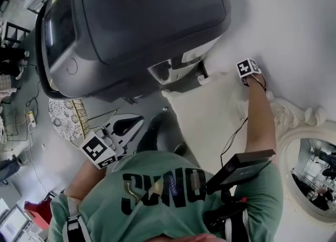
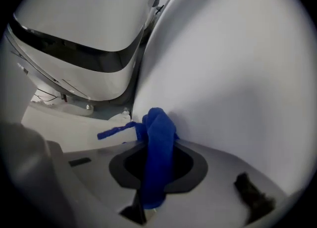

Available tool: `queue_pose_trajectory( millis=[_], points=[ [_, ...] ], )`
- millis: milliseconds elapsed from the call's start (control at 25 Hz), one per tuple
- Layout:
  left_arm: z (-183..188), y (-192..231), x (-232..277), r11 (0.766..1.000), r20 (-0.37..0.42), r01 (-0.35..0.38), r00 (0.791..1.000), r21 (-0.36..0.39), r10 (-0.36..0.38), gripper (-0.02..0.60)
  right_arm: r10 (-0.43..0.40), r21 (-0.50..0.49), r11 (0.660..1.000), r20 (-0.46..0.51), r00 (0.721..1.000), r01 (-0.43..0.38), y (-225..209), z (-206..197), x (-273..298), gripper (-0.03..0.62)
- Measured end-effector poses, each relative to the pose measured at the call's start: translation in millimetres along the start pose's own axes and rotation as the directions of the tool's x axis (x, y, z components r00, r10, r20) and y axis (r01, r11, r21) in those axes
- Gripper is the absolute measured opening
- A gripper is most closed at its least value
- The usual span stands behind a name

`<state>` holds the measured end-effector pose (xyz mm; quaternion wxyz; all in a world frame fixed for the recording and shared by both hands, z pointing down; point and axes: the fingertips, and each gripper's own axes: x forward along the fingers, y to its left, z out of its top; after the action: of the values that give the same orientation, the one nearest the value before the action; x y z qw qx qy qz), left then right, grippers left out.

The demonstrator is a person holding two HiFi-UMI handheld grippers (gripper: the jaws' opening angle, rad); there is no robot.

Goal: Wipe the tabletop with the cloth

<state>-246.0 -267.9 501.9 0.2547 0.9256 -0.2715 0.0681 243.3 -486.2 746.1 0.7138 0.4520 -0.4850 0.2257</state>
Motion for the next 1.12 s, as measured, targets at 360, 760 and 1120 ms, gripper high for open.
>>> queue_pose_trajectory(
  millis=[360,760,1120],
  points=[
    [-7,-9,1,1.000,0.031,0.017,0.999,-0.013,-0.017,0.006,0.150,-0.138,0.982,0.131,0.980,-0.132,89,5,-46,0.060],
    [-1,-66,3,0.998,0.063,0.068,0.996,0.008,-0.068,0.006,0.449,-0.596,0.779,0.319,0.835,-0.192,355,-9,-182,0.061],
    [-12,-73,-6,0.998,0.081,0.051,0.996,-0.024,-0.049,0.006,0.548,-0.720,0.672,0.325,0.771,-0.174,387,-26,-204,0.061]
  ],
)
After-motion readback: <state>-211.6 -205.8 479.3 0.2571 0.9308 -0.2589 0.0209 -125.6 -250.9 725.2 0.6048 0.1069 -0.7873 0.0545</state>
